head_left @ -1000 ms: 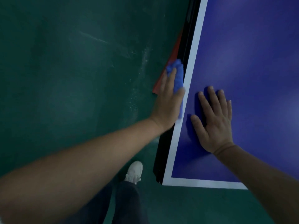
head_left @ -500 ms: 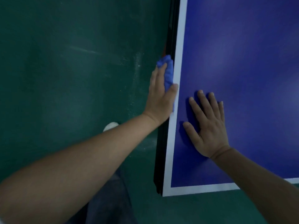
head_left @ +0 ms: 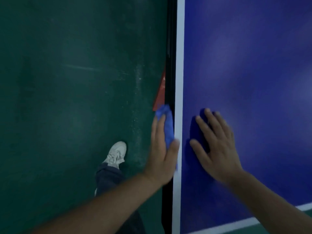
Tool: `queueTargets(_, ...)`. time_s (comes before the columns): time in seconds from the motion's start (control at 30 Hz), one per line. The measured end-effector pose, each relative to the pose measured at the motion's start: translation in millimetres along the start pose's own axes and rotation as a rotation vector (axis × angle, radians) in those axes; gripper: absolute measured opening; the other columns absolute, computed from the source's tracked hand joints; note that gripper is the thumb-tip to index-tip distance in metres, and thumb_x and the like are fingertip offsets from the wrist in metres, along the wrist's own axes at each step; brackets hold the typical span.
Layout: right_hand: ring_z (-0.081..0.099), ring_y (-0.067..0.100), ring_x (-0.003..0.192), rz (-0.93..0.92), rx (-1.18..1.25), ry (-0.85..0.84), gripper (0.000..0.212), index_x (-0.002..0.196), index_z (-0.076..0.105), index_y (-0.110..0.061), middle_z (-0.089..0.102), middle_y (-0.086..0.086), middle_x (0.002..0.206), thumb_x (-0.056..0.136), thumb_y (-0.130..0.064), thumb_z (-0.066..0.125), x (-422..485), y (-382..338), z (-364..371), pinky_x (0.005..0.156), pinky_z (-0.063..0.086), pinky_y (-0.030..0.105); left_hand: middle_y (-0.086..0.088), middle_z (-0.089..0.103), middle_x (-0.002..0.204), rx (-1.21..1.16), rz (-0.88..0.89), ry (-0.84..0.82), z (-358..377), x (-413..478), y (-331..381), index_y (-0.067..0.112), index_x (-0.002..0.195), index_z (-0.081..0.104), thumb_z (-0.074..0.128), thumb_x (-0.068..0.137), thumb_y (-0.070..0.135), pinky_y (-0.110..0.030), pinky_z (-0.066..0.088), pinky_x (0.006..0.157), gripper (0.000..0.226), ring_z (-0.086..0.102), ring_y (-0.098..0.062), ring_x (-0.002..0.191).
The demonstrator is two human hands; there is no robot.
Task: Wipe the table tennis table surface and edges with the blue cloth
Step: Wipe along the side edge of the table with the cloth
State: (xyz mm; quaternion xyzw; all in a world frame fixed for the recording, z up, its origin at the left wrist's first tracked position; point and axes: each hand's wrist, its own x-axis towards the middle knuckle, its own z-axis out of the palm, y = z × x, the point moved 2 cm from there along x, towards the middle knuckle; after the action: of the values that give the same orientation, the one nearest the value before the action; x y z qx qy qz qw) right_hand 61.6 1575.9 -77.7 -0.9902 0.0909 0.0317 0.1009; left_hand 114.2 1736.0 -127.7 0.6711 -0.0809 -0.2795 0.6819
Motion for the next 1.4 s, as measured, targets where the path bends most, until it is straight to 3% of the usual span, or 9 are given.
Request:
queueTargets(0.13, 0.013, 0.034, 0.153, 0.056, -0.015, -0.012, 0.065, 0.156, 0.033, -0.017, 0.020, 0.011, 0.165, 0.102, -0.053, 0.033, 112, 22, -12, 0.124, 0.009, 0.043, -0.006, 0.000, 0.169, 0.041, 0.037, 0.079, -10, 120, 31, 0.012, 0.158, 0.011, 0.041, 0.101, 0.031, -0.026, 0.004, 0.124, 0.068, 0.002, -0.014, 0.155)
queueTargets(0.27, -0.001, 0.027, 0.155, 0.173, -0.039, -0.026, 0.062, 0.160, 0.015, -0.032, 0.005, -0.001, 0.169, 0.103, -0.058, 0.021, 184, 32, -9, 0.125, 0.002, 0.048, -0.005, -0.005, 0.169, 0.001, 0.042, 0.107, -10, 139, 36, 0.012, 0.158, 0.016, 0.044, 0.096, 0.031, -0.034, 0.003, 0.126, 0.071, -0.002, -0.013, 0.155)
queueTargets(0.5, 0.000, 0.023, 0.155, 0.201, -0.033, 0.019, 0.062, 0.159, 0.019, -0.032, 0.009, -0.005, 0.168, 0.103, -0.058, 0.022, 183, 29, -8, 0.125, 0.001, 0.048, 0.021, -0.004, 0.167, -0.022, 0.002, -0.070, 0, 0, -2, 0.027, 0.159, 0.003, 0.040, 0.106, 0.029, -0.028, 0.003, 0.123, 0.065, -0.004, -0.005, 0.154)
queueTargets(0.63, 0.002, 0.022, 0.155, 0.192, -0.023, 0.035, 0.063, 0.159, 0.021, -0.032, 0.011, -0.006, 0.168, 0.102, -0.059, 0.024, 182, 30, -8, 0.125, 0.001, 0.048, 0.012, -0.003, 0.169, 0.014, 0.037, -0.013, -5, 86, 25, 0.027, 0.159, 0.003, 0.034, 0.105, 0.047, -0.025, 0.002, 0.125, 0.065, -0.004, -0.003, 0.154)
queueTargets(0.77, 0.003, 0.024, 0.155, 0.203, -0.016, 0.038, 0.063, 0.159, 0.023, -0.031, 0.013, -0.004, 0.168, 0.101, -0.057, 0.027, 184, 29, -10, 0.125, 0.002, 0.049, -0.002, 0.009, 0.169, -0.022, 0.004, 0.077, -19, 219, 59, 0.015, 0.160, 0.013, 0.042, 0.101, 0.022, -0.036, 0.006, 0.127, 0.066, 0.006, -0.010, 0.154)
queueTargets(0.87, 0.004, 0.024, 0.155, 0.205, -0.026, 0.035, 0.064, 0.158, 0.024, -0.030, 0.014, -0.004, 0.168, 0.101, -0.057, 0.027, 183, 27, -11, 0.125, 0.004, 0.050, -0.001, 0.012, 0.168, -0.068, -0.026, 0.123, -18, 245, 72, 0.016, 0.160, 0.016, 0.044, 0.103, 0.017, -0.026, 0.007, 0.123, 0.063, 0.011, -0.007, 0.152)
queueTargets(1.13, 0.005, 0.024, 0.155, 0.194, -0.008, 0.051, 0.063, 0.158, 0.026, -0.030, 0.015, -0.003, 0.167, 0.101, -0.057, 0.028, 184, 31, -9, 0.125, 0.003, 0.050, 0.016, 0.004, 0.168, -0.013, 0.001, 0.031, 1, 55, 10, 0.039, 0.160, 0.004, 0.038, 0.105, 0.038, -0.028, 0.009, 0.124, 0.065, 0.005, -0.006, 0.154)
queueTargets(1.27, 0.004, 0.025, 0.155, 0.195, -0.014, 0.047, 0.063, 0.158, 0.025, -0.030, 0.015, -0.003, 0.167, 0.101, -0.057, 0.028, 184, 30, -8, 0.125, 0.002, 0.049, 0.003, 0.007, 0.169, 0.025, 0.093, 0.039, -7, 120, 29, 0.040, 0.157, 0.008, 0.039, 0.105, 0.032, -0.026, 0.008, 0.125, 0.062, 0.005, -0.010, 0.155)
queueTargets(1.4, 0.004, 0.025, 0.155, 0.202, -0.022, 0.036, 0.063, 0.158, 0.025, -0.030, 0.015, -0.003, 0.168, 0.101, -0.057, 0.027, 185, 31, -9, 0.125, 0.004, 0.051, -0.002, 0.011, 0.169, 0.010, 0.001, 0.118, -19, 247, 67, 0.018, 0.160, 0.016, 0.041, 0.105, 0.020, -0.035, 0.008, 0.126, 0.061, 0.010, -0.010, 0.153)
